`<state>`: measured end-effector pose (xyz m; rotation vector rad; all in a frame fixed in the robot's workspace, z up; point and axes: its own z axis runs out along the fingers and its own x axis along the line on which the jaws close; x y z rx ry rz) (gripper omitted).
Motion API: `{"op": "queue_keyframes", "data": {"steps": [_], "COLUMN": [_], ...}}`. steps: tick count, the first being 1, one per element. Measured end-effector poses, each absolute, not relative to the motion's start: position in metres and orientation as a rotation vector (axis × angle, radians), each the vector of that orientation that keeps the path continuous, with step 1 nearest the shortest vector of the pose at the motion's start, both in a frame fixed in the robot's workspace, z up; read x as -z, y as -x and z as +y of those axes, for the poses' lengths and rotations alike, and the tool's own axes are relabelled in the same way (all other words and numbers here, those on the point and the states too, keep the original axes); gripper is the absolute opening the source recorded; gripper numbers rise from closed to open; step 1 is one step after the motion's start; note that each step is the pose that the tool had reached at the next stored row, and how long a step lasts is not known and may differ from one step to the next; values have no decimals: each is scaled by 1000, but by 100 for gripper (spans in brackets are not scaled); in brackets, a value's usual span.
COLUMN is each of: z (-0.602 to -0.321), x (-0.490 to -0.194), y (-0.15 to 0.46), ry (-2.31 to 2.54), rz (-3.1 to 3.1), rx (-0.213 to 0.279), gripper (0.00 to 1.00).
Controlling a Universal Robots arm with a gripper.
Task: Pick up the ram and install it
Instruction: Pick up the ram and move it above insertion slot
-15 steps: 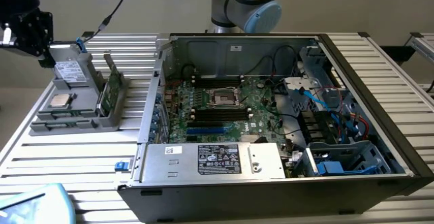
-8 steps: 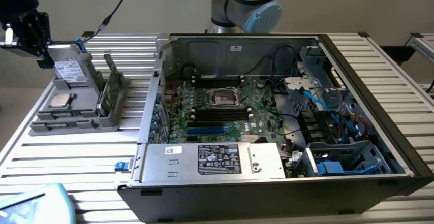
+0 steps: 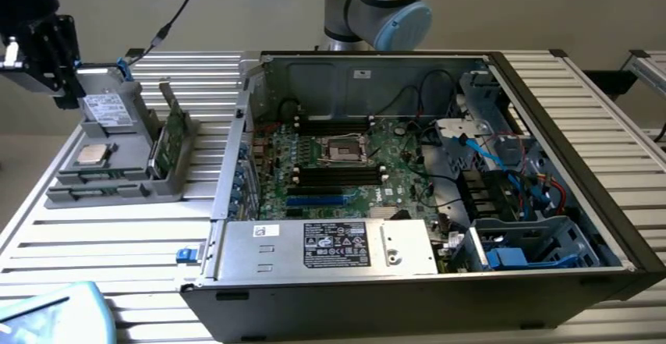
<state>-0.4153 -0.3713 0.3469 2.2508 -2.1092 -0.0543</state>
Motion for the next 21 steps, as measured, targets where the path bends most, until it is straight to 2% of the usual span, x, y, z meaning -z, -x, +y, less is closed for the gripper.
{"op": "queue_keyframes", "data": {"steps": [1,2,21], "z": [-371,-372,-407], "x": [-347,-346,-313], "y": [415,416,421], "ry": [-2251,-2251,-2290], "rz": [-2109,-2109,-2058], "rx": [54,54,81], "gripper": [25,31,31]}}
